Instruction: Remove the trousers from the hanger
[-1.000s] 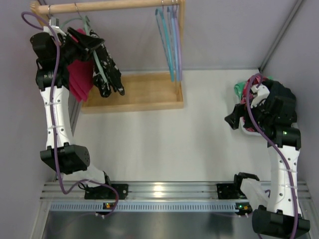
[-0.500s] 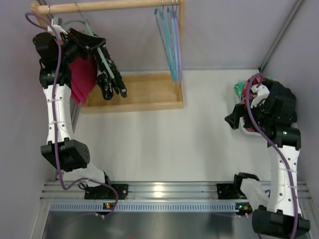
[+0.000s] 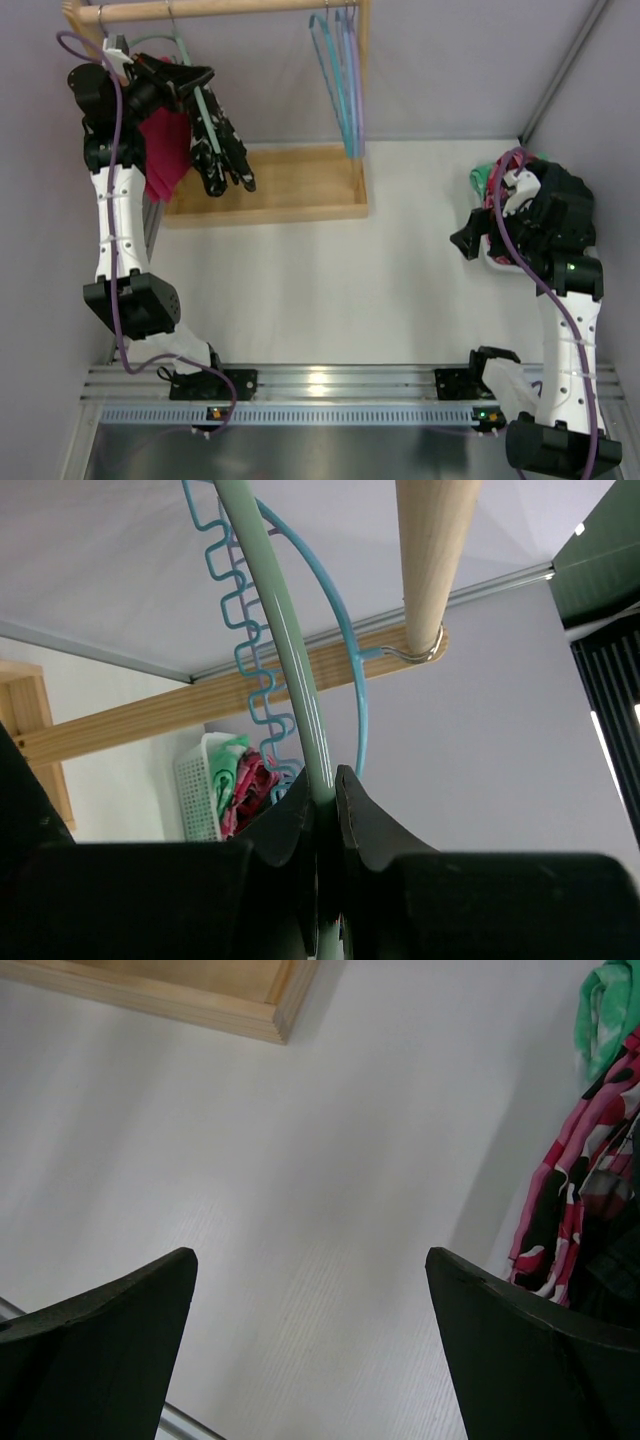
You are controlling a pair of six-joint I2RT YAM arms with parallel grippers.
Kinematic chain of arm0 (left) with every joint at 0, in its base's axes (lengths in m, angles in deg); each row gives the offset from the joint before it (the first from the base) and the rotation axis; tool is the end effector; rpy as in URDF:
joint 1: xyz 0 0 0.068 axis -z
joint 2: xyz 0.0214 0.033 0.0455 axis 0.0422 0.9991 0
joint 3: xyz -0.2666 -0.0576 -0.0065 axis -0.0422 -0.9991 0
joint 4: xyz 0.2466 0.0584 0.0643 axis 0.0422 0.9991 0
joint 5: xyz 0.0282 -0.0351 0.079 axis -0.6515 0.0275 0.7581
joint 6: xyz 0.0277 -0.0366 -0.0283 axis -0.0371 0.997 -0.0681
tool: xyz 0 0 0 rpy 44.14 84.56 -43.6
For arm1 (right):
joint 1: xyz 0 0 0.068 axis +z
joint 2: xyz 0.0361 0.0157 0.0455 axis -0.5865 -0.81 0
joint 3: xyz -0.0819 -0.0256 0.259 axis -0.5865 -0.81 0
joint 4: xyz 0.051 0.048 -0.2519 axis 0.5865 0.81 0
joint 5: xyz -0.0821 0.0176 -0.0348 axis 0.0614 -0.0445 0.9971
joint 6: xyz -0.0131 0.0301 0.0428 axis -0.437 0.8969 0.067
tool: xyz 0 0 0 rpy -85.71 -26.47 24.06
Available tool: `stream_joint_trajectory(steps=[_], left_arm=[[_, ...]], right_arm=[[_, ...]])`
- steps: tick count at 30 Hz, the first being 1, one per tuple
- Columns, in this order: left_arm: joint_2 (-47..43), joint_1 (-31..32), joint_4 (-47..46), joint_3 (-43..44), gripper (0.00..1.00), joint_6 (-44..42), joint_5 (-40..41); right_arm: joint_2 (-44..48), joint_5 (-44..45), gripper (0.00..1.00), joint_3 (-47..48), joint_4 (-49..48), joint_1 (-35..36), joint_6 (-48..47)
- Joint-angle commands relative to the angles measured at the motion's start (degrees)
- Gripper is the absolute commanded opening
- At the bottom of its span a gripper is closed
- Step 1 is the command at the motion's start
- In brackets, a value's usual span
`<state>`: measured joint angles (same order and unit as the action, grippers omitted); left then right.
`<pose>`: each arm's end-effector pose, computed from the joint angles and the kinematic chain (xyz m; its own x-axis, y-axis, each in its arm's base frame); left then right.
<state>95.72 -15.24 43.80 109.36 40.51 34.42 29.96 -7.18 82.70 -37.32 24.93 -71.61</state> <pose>0.3542 0.0528 0.5146 -0.5323 -0.7696 -0.3527 0.3032 0.2156 -0.9282 0.1597 -0.0101 0.3633 -0.4903 -0.0522 -0.8700 -0.4050 0.8975 0.1745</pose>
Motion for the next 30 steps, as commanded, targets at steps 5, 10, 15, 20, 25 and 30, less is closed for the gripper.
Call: stream_joint_trajectory(steps=[5,10,15,20,25,30], left_arm=[[-3.68,1.66,-27.55,7.33,0.00,8.61,2.21],[-5.88,2.62,-28.96,6.20,0.00,9.67,2.65],[-11.14,3.06,-33.09,-1.71,0.00,11.34,2.82],[-17.47,3.85,-37.67,-12.78,0.00,13.01,3.44],[-23.89,4.82,-38.82,-20.33,0.00,14.94,4.67],[-28.29,6.75,-38.81,-25.44,0.00,15.38,5.29]], right_arm=[[1.55,-1.52,0.99,1.06,-4.51,0.79,0.79],[1.03,-1.95,0.99,2.55,-3.98,0.79,-0.52],[0.94,-3.62,0.99,3.87,-3.99,0.70,-1.67],[2.60,-8.18,0.99,5.80,-6.88,0.70,-2.90],[2.17,-13.29,0.99,7.47,-11.10,1.40,-1.67],[0.59,-10.40,0.99,8.97,-19.70,8.05,0.44]])
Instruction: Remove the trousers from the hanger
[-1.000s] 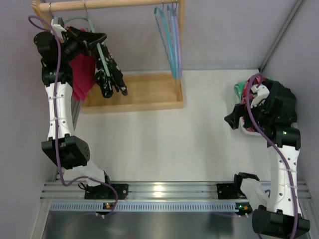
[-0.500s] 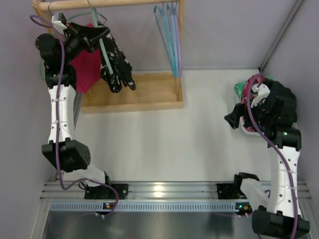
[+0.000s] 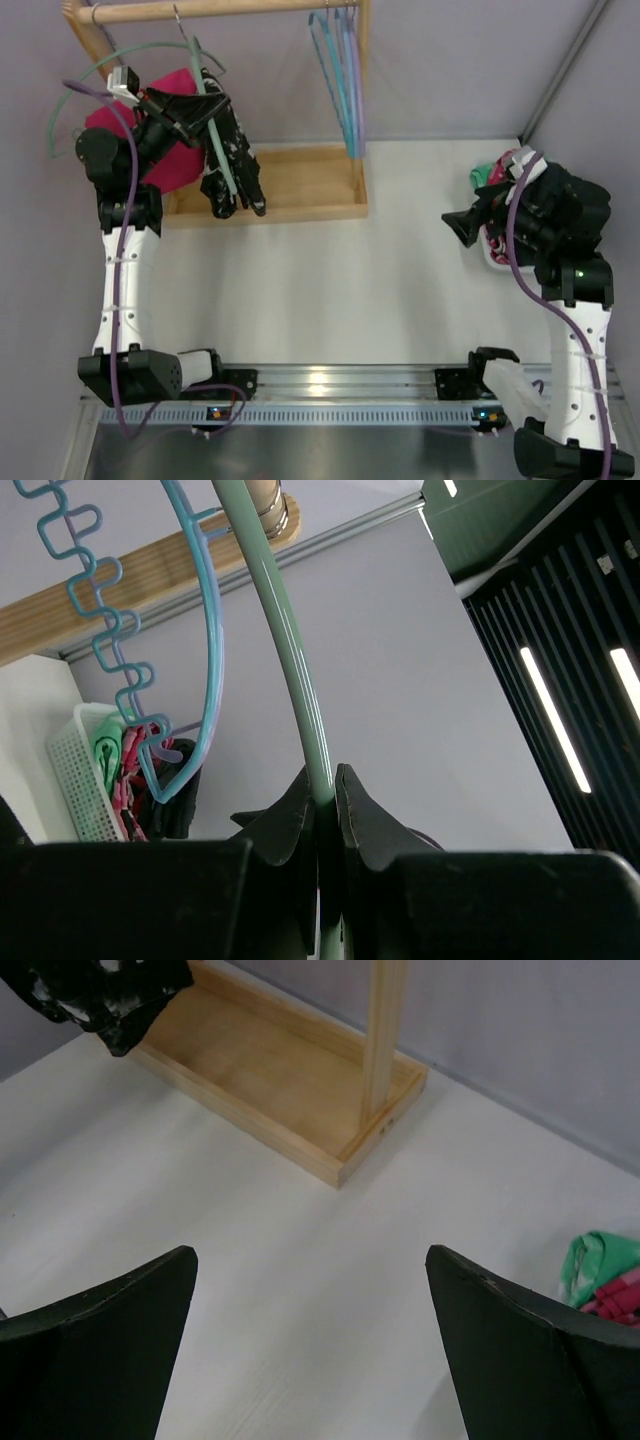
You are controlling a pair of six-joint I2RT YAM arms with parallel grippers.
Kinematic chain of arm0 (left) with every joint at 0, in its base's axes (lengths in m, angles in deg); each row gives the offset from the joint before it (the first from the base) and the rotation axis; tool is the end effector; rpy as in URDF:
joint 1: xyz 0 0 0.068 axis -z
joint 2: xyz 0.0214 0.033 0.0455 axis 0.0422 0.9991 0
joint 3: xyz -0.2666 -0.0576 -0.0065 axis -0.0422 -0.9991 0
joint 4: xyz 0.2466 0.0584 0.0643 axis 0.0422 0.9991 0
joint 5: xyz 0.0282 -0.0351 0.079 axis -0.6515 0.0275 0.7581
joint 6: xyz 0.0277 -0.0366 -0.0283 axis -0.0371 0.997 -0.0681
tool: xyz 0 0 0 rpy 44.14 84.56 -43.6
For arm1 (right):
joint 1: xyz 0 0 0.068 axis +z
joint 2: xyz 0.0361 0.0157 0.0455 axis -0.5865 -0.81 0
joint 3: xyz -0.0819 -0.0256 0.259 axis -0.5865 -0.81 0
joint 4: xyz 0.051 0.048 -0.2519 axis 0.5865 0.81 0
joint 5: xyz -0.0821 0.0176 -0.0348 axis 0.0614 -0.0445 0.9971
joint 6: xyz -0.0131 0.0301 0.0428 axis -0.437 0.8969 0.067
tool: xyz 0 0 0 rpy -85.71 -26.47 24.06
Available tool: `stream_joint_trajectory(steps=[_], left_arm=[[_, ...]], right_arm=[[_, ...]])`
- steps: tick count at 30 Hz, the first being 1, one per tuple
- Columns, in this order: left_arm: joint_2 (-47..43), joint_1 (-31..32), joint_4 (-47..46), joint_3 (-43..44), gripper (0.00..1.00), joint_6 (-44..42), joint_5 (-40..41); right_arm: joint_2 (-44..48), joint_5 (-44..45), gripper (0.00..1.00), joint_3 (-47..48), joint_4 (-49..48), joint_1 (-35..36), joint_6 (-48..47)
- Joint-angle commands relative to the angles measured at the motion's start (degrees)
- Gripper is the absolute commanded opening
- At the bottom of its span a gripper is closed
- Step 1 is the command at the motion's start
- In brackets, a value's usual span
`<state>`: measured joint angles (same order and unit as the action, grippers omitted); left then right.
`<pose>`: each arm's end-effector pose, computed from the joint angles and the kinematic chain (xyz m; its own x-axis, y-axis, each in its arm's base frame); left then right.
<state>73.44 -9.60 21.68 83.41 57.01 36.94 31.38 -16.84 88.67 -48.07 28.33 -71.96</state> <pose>0.2548 0.0058 0.5178 -0.5806 -0.7582 -0.2967 0.4438 0.0109 -0.8961 0.1501 0.0054 0.4177 -0.1666 -0.1087 -0.9800 -0.6192 0.7850 0.0182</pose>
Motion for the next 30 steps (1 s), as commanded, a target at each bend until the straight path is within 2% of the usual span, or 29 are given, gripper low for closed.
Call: stream_joint_trajectory(steps=[1,4,8,9,10,15,20,24,30], left_arm=[[-6.63,1.29,-16.70,-0.64,0.00,-1.47,2.77],[-8.66,1.20,-16.70,-2.40,0.00,-1.21,2.60],[-9.98,1.38,-16.70,-2.50,0.00,-0.15,3.04],[-10.33,1.38,-16.70,-2.23,0.00,0.11,3.21],[-10.33,1.47,-16.70,-1.80,0.00,0.46,3.30],[-10.94,1.38,-16.70,-1.00,0.00,1.95,3.56],[-11.56,1.47,-16.61,-0.91,0.00,3.45,3.83],[-11.82,1.47,-16.61,-1.17,0.00,4.50,4.09],[-12.09,1.47,-16.70,-1.70,0.00,5.91,4.35]], right_arm=[[-1.01,0.23,0.99,3.09,-10.27,6.41,1.40],[-1.62,4.80,0.99,1.86,-17.65,15.55,4.38],[-1.53,18.82,1.00,-3.40,-32.40,28.29,5.71],[-1.80,21.65,0.99,-4.20,-34.87,33.71,5.80],[-2.24,24.38,0.99,-4.90,-40.20,36.46,5.28],[-8.47,38.09,0.99,-5.88,-48.41,55.86,-1.92],[-18.20,47.60,0.93,-4.74,-60.52,65.82,-7.47],[-25.95,51.29,0.87,-4.47,-70.73,69.27,-12.29],[-36.15,51.04,0.87,-2.19,-77.95,71.56,-14.59]])
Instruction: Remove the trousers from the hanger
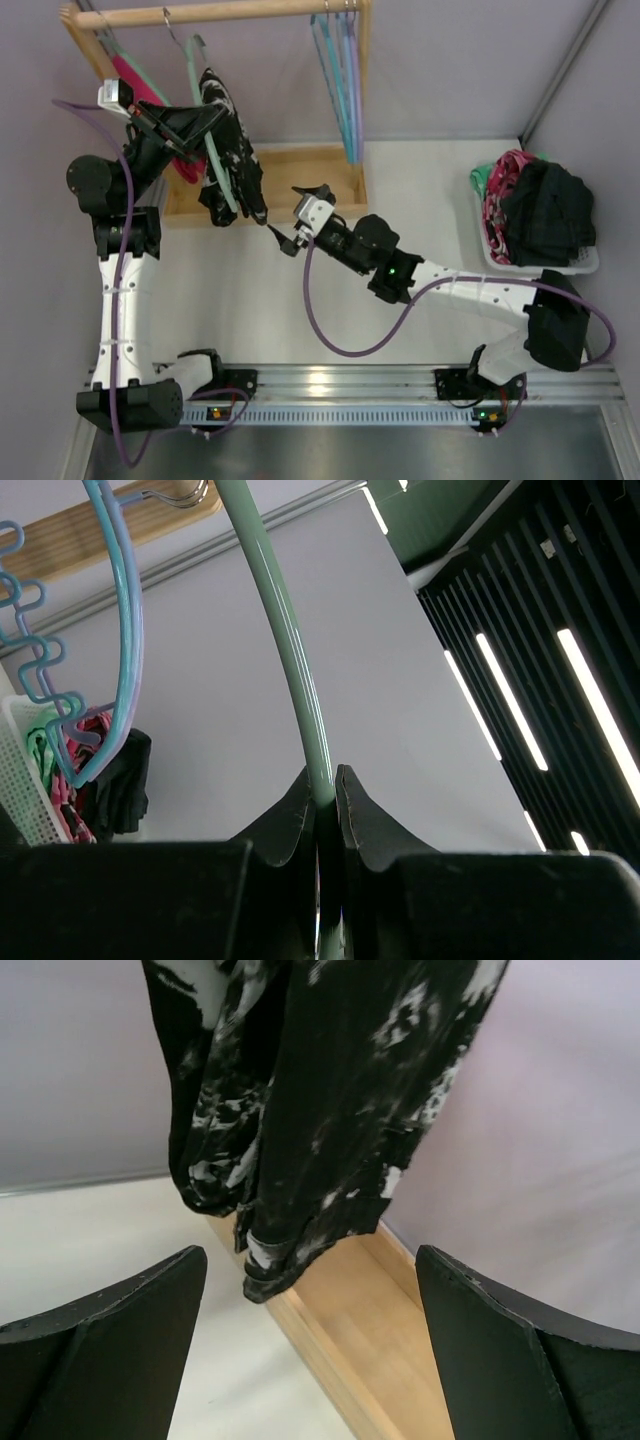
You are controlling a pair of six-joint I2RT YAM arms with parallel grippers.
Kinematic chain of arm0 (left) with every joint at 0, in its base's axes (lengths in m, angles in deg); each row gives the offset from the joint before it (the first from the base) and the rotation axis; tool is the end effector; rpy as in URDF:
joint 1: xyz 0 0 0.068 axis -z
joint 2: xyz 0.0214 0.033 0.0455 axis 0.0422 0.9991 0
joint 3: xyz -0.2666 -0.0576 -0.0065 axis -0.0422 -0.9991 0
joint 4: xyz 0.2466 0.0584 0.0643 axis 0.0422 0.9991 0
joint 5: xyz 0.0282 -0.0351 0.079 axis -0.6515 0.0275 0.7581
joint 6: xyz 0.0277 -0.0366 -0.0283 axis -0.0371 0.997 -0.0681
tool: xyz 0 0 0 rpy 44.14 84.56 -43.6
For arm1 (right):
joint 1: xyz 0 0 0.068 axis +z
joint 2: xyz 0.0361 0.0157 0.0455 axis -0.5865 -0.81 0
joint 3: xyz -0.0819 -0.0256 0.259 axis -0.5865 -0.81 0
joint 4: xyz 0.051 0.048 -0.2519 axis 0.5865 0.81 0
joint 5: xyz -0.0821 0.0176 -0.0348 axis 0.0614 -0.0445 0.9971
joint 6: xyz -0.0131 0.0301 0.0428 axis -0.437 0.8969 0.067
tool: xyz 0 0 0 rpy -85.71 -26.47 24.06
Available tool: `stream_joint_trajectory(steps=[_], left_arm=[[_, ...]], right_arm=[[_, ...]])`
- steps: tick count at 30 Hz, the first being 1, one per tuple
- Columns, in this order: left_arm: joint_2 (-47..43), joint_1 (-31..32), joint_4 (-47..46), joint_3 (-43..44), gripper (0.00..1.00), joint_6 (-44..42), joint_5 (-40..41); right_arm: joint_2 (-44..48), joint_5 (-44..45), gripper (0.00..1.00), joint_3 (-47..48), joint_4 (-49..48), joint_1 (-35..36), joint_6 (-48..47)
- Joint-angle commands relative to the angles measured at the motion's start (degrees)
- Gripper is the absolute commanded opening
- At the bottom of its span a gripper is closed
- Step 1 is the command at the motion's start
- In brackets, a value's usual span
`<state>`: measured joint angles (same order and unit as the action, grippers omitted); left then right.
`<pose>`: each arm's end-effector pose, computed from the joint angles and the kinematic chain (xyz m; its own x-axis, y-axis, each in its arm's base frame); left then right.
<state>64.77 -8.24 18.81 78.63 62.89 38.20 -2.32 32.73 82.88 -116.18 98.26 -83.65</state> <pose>0.2047 -0.0048 0.5281 -0.5984 -0.7518 -0.2771 0.4880 -0.0676 -0.8702 0.1589 0.2970 0.3695 0.4122 -0.0258 -0.9107 -0.7453 0.5653 -0.3534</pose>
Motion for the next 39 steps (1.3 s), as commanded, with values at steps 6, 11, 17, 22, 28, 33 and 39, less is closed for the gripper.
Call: stream_joint_trajectory(steps=[6,11,17,22,28,33,39], left_arm=[[-4.11,0.11,-13.75,1.86,0.00,1.96,3.18],[-4.99,0.20,-13.83,-0.86,0.00,2.84,3.96],[-5.17,0.46,-13.83,-2.01,0.00,4.08,4.32],[-4.82,0.90,-13.83,-0.79,0.00,4.25,4.58],[-4.64,0.90,-13.83,0.18,0.00,4.43,5.10],[-4.47,0.90,-13.83,1.15,0.00,4.78,5.11],[-3.76,0.90,-13.75,3.78,0.00,5.04,5.02]], right_arm=[[-9.13,3.13,0.88,5.89,-14.33,2.34,-3.78],[-12.38,3.75,0.86,6.51,-16.52,2.34,-5.27],[-16.96,6.12,0.84,8.35,-17.67,1.99,-6.76],[-20.91,6.12,0.83,10.37,-19.60,1.90,-7.56],[-20.48,3.58,0.90,8.97,-19.43,1.81,-6.15],[-22.50,7.96,0.89,10.28,-19.60,1.64,-8.08],[-24.61,10.60,0.88,12.39,-19.08,0.85,-8.87]])
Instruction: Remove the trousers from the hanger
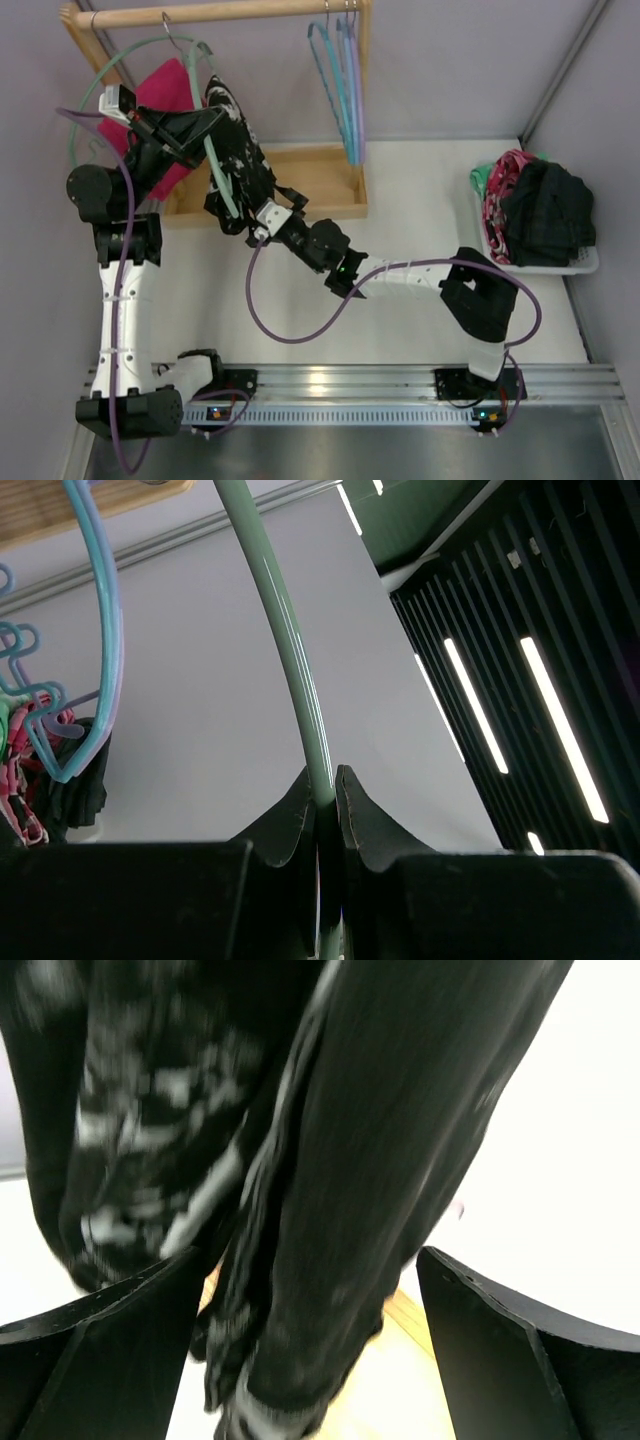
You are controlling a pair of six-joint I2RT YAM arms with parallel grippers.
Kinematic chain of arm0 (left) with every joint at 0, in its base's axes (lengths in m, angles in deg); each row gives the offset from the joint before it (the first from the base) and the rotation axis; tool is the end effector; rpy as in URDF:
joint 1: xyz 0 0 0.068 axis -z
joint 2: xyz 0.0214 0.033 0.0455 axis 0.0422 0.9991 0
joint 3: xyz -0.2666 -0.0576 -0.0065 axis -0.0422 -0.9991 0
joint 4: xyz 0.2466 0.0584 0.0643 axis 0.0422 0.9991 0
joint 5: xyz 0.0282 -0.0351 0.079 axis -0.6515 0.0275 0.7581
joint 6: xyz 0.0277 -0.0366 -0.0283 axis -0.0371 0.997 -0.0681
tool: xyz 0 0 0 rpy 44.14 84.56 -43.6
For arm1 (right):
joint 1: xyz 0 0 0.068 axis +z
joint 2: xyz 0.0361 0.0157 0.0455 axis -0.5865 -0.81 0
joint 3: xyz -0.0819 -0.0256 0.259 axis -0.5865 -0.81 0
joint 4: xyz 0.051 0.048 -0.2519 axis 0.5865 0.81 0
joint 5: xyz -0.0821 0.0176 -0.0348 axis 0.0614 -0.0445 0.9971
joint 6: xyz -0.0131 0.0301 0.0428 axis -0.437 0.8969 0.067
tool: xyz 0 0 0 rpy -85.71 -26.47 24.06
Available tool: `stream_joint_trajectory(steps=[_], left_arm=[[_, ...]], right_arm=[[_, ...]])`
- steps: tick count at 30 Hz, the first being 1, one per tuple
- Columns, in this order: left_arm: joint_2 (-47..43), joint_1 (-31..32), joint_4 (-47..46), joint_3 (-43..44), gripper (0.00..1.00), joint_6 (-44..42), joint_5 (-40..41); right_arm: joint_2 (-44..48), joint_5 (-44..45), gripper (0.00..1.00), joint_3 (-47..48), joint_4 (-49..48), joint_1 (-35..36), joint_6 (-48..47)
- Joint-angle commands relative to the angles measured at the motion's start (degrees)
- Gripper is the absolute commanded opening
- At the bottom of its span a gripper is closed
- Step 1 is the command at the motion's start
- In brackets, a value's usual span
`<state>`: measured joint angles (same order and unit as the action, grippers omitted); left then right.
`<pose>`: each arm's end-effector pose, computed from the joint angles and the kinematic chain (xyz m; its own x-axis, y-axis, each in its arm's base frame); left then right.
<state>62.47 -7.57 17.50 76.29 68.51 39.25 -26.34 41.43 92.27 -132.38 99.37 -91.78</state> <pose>0.1944 -0.0077 0.5250 -0.6365 -0.7452 -0.1989 0.4480 -0.1473 -0.8818 0.1994 0.3807 0.3038 0.4822 -0.1351 -0.8656 -0.6099 0.6575 -0.4424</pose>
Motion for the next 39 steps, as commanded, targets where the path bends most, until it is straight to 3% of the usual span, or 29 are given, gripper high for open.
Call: stream_joint_trajectory(steps=[1,13,19,26,39], left_arm=[[-1.38,0.31,-12.52,6.39,0.00,-0.49,4.06],[-1.73,0.58,-12.52,6.92,0.00,-0.49,4.24],[-1.29,0.58,-12.52,6.74,0.00,-0.49,4.50],[-0.33,0.75,-12.52,8.06,0.00,-0.49,4.59],[-0.68,0.75,-12.43,8.50,0.00,-0.22,4.67]], right_arm=[[-0.94,2.08,0.87,3.35,-3.06,-0.36,-0.92],[-5.60,4.38,0.88,11.35,-2.53,-1.06,0.14],[0.80,-0.02,0.96,2.57,-3.67,-1.24,0.05],[4.33,-0.21,0.97,-5.18,-4.99,-1.24,-1.71],[-6.47,8.32,0.99,11.52,-2.71,-2.29,1.36]])
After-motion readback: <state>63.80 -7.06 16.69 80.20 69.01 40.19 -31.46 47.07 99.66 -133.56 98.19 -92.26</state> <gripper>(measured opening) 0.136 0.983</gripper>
